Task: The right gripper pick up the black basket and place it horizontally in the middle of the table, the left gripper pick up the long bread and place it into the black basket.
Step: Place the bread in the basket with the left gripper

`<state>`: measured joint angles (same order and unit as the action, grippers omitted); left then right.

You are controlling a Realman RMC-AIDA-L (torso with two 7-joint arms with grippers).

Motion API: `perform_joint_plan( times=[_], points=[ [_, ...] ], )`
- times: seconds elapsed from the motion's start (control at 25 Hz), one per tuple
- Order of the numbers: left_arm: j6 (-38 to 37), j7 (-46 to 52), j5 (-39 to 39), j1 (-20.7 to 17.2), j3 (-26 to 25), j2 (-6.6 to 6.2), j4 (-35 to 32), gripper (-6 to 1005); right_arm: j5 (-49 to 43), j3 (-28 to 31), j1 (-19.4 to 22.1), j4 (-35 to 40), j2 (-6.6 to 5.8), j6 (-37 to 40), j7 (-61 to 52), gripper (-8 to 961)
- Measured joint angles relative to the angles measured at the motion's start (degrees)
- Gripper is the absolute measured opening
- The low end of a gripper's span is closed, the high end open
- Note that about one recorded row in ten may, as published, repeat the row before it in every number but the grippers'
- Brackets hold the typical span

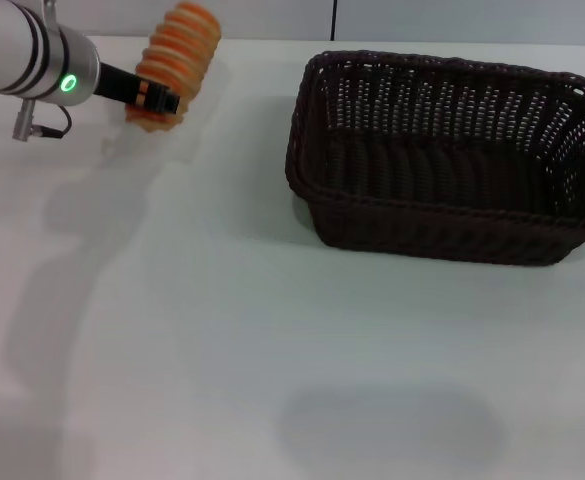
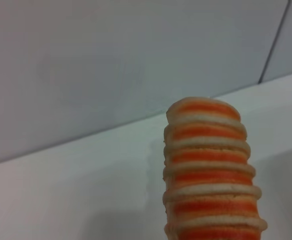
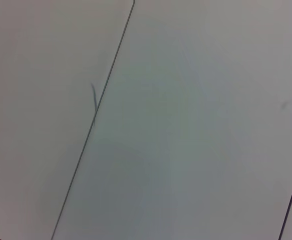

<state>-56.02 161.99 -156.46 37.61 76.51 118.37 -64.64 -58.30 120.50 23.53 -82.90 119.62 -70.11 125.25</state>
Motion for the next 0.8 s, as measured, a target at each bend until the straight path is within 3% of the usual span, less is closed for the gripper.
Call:
perform_joint_plan(
  times=[0.04, 0.12, 0.24, 0.28, 0.44, 0.48, 0.64, 0.68, 0.8],
  points=[
    [0.00, 0.00, 0.00, 0.00, 0.00, 0.00, 0.00, 526, 0.01, 0.00, -0.10, -0.05, 0.00, -0.01, 0.00, 277],
    [-4.00, -0.16, 3.95, -3.36, 3.38, -0.03, -9.12, 493, 0.00, -0.01, -0.24, -0.39, 0.00, -0.03, 0.00, 276],
    [-4.00, -0.16, 3.95, -3.36, 3.38, -0.03, -9.12, 473, -0.09, -0.05, -0.27, -0.90, 0.00, -0.06, 0.00, 276],
    [-6.08, -0.18, 7.11, -5.79, 7.02, 0.04, -16.42, 466, -0.10, -0.17, -0.30, -1.23, 0.00, -0.06, 0.00, 276],
    [-6.59, 0.40, 9.67, -8.00, 12.41, 0.11, -23.50, 439, -0.08, -0.56, -0.78, -1.37, 0.00, 0.09, 0.00, 277],
    [-6.54, 1.25, 11.52, -7.71, 18.26, 0.25, -28.19, 432, -0.21, -0.72, -1.32, -1.38, 0.00, 0.24, 0.00, 277],
    [-5.64, 1.50, 14.11, -5.46, 22.58, 0.28, -28.72, 406, -0.28, -0.79, -1.92, -1.39, -0.03, 0.26, 0.00, 277],
    [-4.05, 1.56, 15.12, -3.75, 25.48, 0.35, -27.52, 401, -0.31, -0.94, -2.15, -1.38, -0.04, 0.16, 0.00, 277],
    [-1.30, 1.64, 15.45, -1.35, 27.61, 0.43, -24.41, 389, -0.33, -1.37, -2.30, -1.27, -0.08, 0.14, 0.02, 278]
  ],
)
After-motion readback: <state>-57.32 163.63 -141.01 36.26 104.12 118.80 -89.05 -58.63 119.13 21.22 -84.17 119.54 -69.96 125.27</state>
